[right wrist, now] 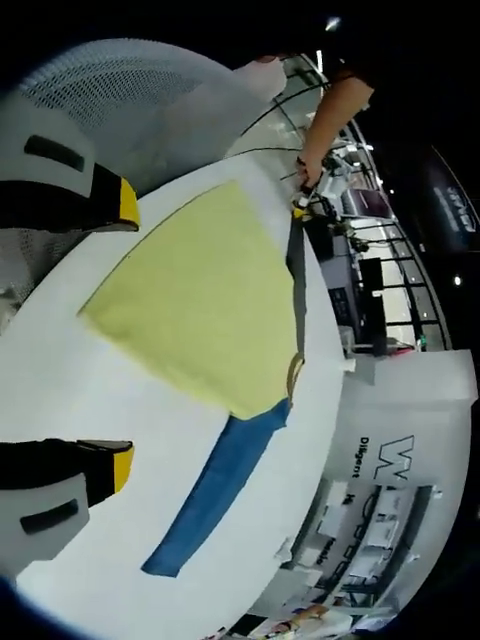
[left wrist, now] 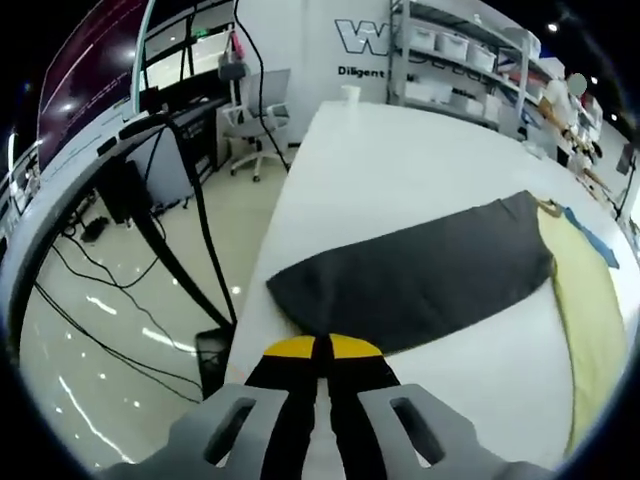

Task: Fold the garment on the visible template until the final outline fits inside the template.

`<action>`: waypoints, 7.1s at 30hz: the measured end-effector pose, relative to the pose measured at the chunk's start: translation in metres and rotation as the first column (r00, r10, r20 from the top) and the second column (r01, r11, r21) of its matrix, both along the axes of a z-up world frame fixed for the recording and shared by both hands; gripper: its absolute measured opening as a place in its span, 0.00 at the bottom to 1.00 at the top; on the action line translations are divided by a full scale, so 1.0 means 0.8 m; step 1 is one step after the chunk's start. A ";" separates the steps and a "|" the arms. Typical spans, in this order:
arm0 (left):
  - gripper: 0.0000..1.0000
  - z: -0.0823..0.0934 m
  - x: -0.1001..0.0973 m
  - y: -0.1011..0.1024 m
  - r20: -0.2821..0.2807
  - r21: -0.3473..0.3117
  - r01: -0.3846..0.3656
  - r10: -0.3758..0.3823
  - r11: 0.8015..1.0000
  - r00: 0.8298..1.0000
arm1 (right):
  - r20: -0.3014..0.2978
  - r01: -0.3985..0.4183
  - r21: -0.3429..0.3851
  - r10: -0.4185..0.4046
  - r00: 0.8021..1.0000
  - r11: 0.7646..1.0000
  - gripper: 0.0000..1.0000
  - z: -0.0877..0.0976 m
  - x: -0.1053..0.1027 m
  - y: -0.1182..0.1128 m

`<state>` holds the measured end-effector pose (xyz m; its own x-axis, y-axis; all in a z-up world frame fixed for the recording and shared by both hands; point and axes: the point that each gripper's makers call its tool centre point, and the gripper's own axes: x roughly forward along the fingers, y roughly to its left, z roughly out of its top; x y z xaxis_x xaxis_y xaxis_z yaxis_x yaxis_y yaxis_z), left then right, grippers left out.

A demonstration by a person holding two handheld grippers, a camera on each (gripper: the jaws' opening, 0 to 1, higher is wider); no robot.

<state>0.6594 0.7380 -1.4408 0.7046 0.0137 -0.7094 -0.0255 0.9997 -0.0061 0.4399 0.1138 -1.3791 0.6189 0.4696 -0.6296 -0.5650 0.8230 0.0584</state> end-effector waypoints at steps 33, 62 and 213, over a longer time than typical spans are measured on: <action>0.03 0.216 0.057 -0.217 0.487 -0.107 0.412 -0.313 0.905 0.815 | -0.013 0.123 0.058 -0.123 0.992 0.991 0.90 -0.015 -0.021 -0.038; 0.04 0.302 0.063 -0.339 0.553 -0.115 0.544 -0.401 0.831 0.730 | -0.004 0.128 0.101 -0.128 0.992 0.987 0.91 -0.005 -0.022 -0.035; 0.04 0.167 0.074 -0.610 0.354 -0.154 0.761 -0.684 0.630 0.638 | 0.018 0.226 0.084 -0.228 0.973 0.971 0.89 0.003 -0.034 -0.074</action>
